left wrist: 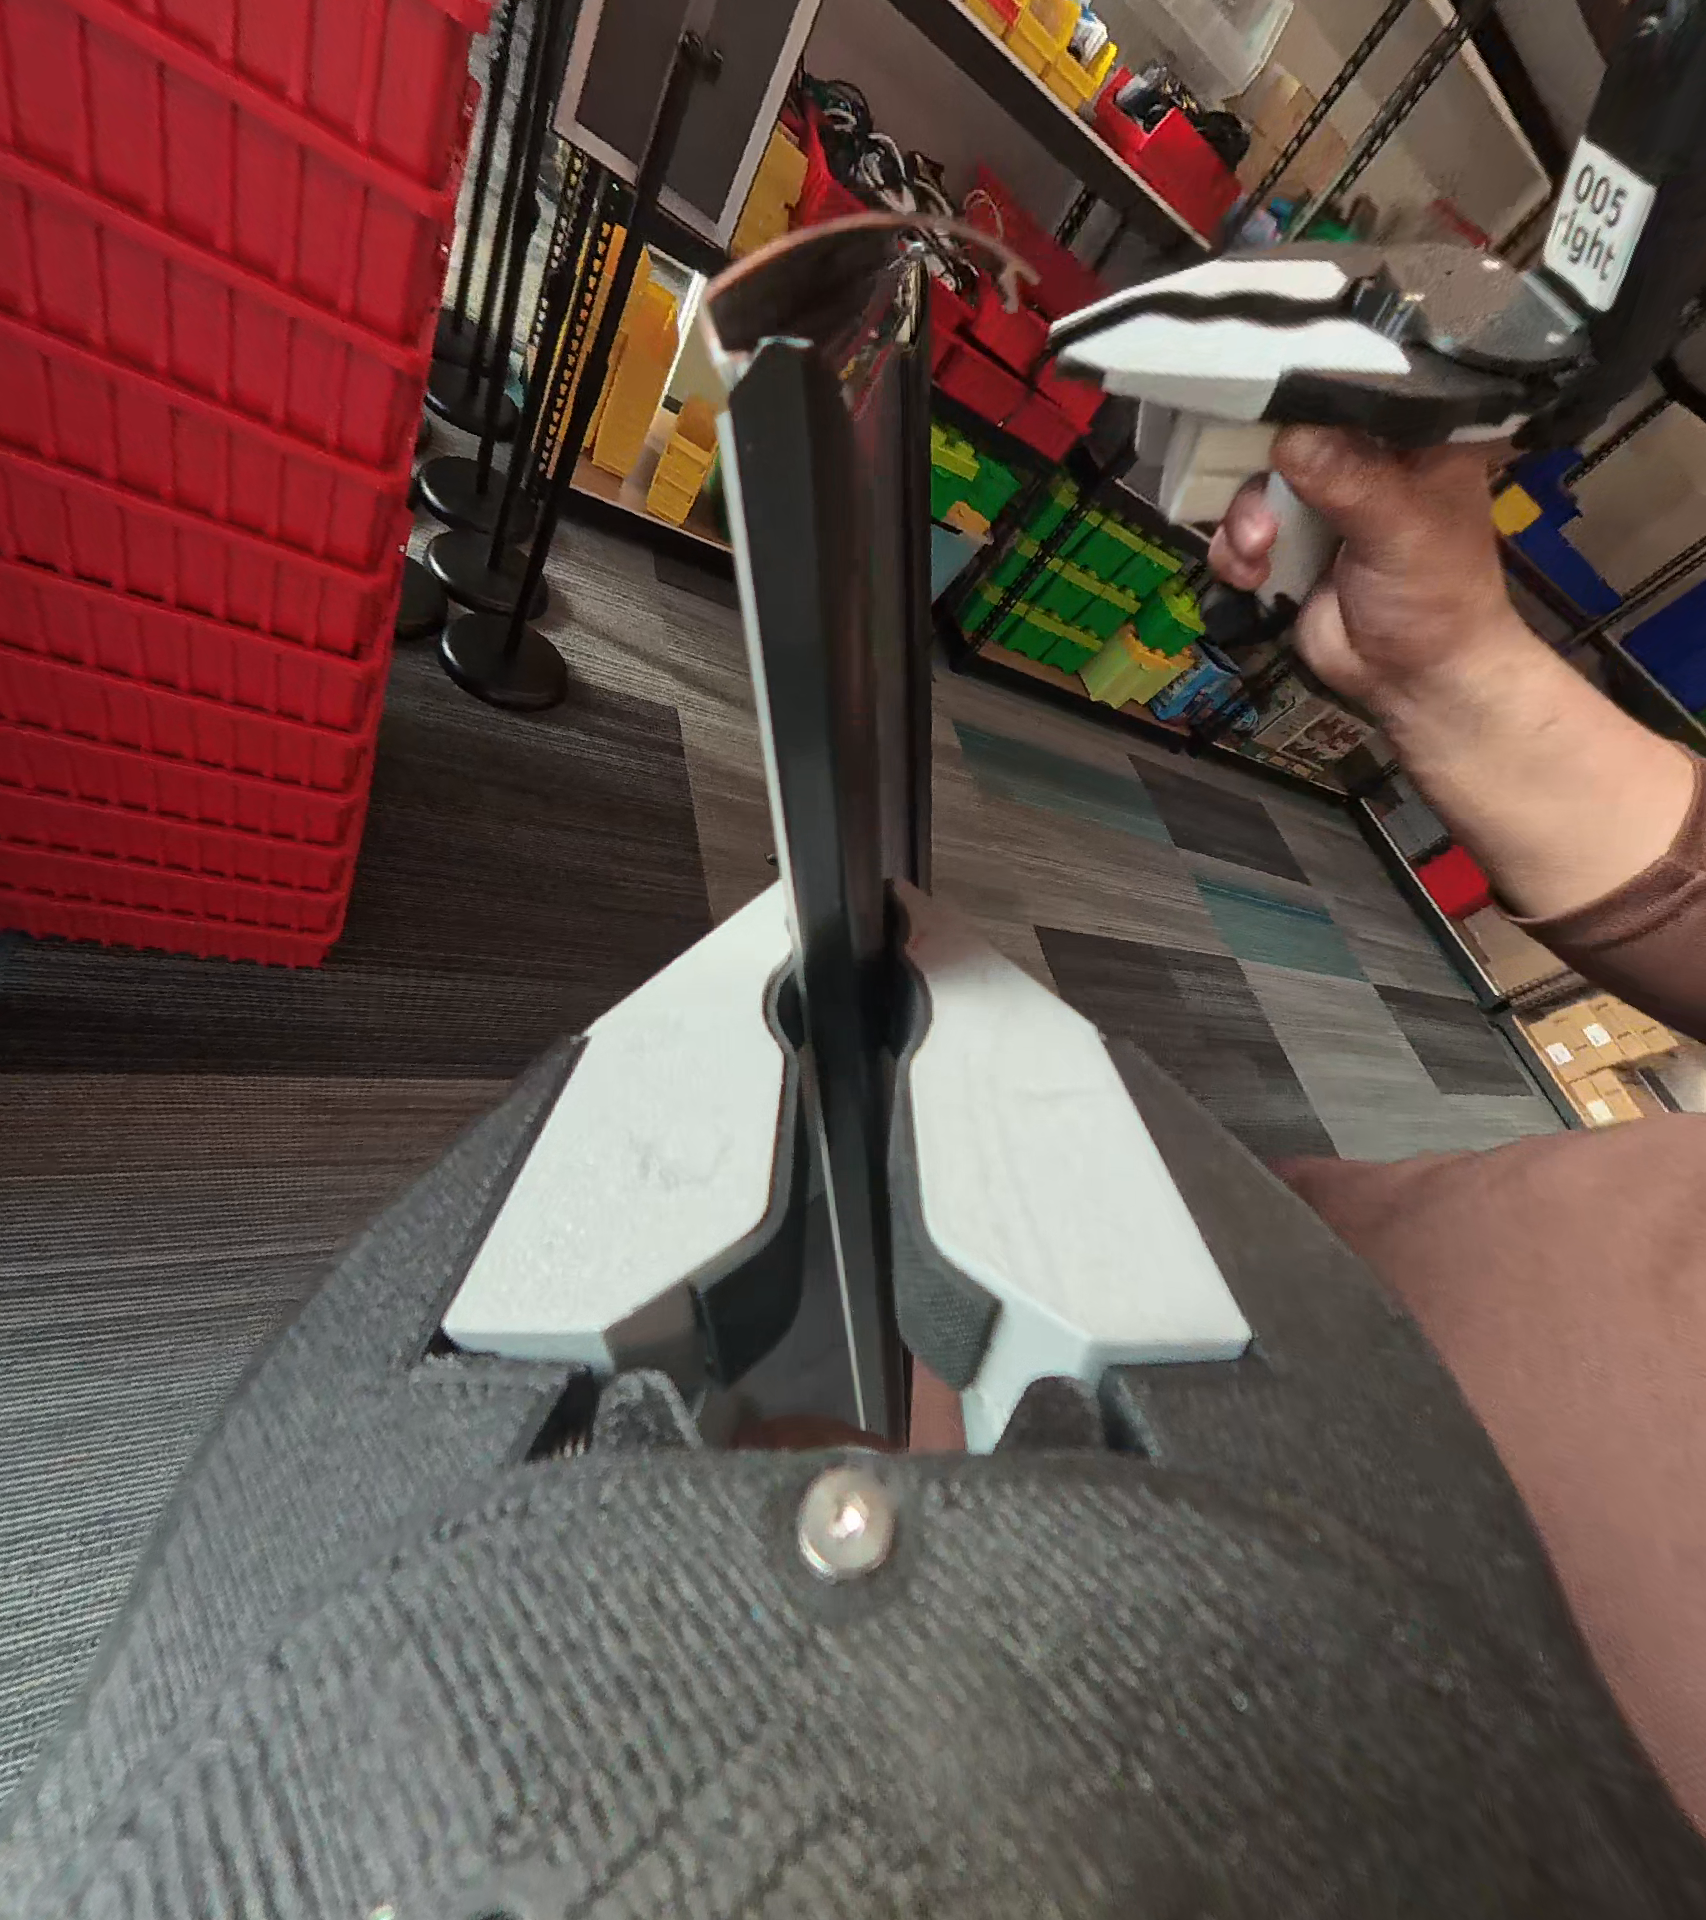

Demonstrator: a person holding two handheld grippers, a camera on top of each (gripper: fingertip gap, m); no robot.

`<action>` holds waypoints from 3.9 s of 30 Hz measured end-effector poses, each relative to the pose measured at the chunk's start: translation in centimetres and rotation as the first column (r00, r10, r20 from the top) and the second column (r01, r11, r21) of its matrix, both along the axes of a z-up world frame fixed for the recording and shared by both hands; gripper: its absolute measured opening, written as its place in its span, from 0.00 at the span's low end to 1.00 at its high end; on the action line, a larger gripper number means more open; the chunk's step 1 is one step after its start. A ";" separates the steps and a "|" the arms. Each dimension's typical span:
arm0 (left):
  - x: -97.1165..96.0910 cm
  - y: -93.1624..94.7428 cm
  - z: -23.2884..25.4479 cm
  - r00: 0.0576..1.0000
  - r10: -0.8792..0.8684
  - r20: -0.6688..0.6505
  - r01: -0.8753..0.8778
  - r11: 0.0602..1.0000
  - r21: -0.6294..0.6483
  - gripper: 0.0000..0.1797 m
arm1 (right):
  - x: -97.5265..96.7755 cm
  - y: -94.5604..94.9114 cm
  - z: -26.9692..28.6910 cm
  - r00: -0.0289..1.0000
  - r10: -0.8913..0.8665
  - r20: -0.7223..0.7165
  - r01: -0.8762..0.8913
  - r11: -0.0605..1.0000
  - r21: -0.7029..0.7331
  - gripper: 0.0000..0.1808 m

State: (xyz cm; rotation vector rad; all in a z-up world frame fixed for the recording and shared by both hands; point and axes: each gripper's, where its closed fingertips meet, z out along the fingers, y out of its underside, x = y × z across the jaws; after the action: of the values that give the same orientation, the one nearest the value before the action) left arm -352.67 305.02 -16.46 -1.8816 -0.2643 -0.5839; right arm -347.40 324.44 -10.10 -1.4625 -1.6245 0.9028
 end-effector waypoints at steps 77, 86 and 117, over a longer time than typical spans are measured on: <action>13.2 -6.2 -9.4 0.847 -0.151 0.509 0.211 0.975 -0.062 0.05 | 11.0 -26.4 -17.5 0.400 0.804 0.439 -0.867 0.487 -0.102 0.04; 13.0 -6.4 -9.9 0.872 -0.100 0.480 0.161 0.983 -0.088 0.05 | 11.3 -26.9 -17.6 0.345 0.814 0.468 -0.895 0.435 -0.096 0.00; 6.6 -8.1 -8.4 0.979 0.202 -0.032 -0.204 0.949 -0.239 0.26 | 6.3 -11.9 -10.2 0.971 0.017 0.238 -0.061 0.981 0.182 0.20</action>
State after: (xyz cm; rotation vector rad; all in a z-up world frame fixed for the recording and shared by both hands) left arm -346.06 296.96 -24.83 -2.0577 -0.5385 -0.4184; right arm -341.11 312.52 -20.27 -1.4515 -1.8626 0.5942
